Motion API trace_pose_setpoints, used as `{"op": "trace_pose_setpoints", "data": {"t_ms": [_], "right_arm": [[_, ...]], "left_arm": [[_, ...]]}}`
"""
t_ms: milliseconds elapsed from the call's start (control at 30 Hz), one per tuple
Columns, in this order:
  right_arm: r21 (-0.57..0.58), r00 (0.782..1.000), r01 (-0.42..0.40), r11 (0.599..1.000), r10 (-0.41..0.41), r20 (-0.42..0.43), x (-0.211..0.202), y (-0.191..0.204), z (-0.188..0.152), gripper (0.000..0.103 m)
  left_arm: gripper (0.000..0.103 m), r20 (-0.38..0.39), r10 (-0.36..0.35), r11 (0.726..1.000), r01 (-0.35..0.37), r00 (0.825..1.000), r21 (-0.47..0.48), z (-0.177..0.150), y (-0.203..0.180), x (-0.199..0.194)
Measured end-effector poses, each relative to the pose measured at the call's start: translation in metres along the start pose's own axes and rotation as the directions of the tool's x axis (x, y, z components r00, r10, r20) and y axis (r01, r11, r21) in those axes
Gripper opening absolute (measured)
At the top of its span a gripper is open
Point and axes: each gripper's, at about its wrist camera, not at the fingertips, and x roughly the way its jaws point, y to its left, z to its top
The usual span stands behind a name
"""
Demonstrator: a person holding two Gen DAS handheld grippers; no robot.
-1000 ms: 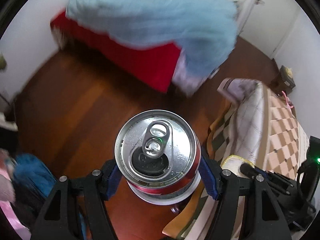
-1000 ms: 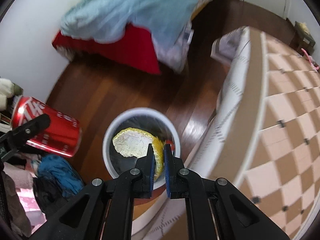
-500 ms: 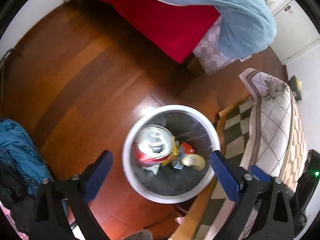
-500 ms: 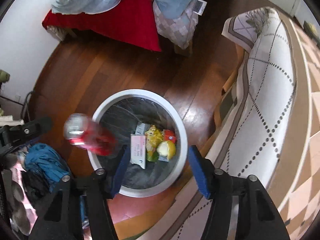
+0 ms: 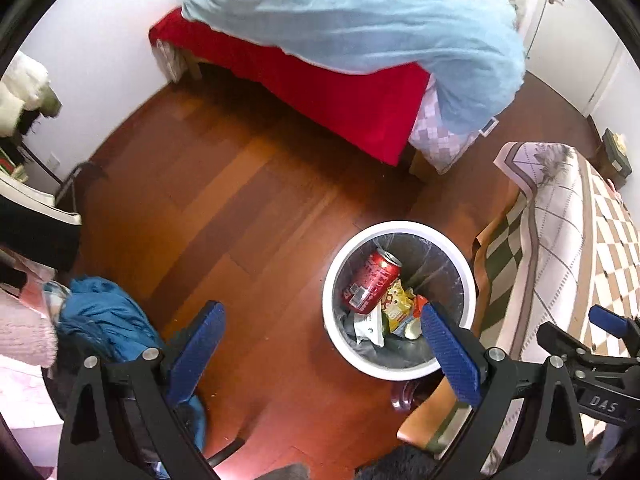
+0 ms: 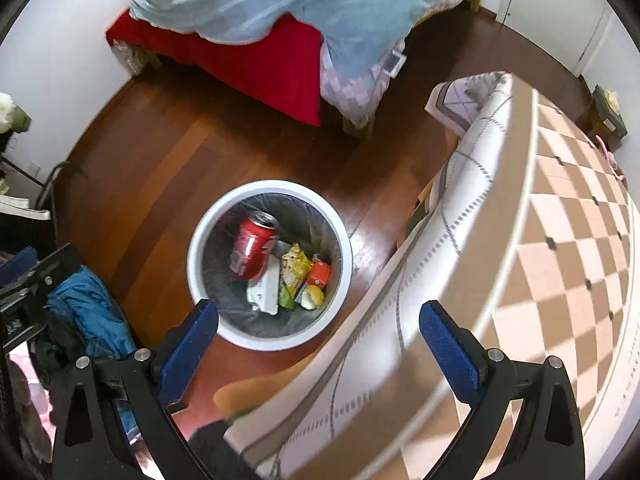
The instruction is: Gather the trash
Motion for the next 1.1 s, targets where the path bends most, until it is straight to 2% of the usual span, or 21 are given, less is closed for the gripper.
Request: {"op": "trace_pose_setpoints", "data": {"t_ms": [200, 433, 733, 867, 1100], "right_arm": [[0.011, 0.995, -0.051, 0.999, 0.05, 0.083, -0.063, -0.003, -0.03, 0.102], [-0.007, 0.979, -0.101, 0.995, 0.101, 0.18, -0.143, -0.007, -0.072, 0.102], [-0.059, 0.943, -0.194, 0.979, 0.203, 0.264, -0.236, -0.01, -0.112, 0.102], [-0.079, 0.925, -0.235, 0.969, 0.248, 0.287, -0.271, -0.007, -0.125, 0.102], [-0.123, 0.89, -0.304, 0.945, 0.327, 0.319, -0.325, -0.005, -0.143, 0.102]], "left_arm": [[0.1, 0.073, -0.011, 0.999, 0.008, 0.997, 0.04, -0.017, -0.008, -0.061], [0.1, 0.15, -0.069, 0.995, 0.058, 0.986, 0.077, -0.043, -0.011, -0.134], [0.1, 0.233, -0.182, 0.982, 0.162, 0.955, 0.102, -0.069, -0.006, -0.216], [0.1, 0.249, -0.252, 0.967, 0.231, 0.935, 0.111, -0.076, 0.001, -0.246], [0.1, 0.277, -0.328, 0.944, 0.303, 0.903, 0.131, -0.085, 0.011, -0.289]]}}
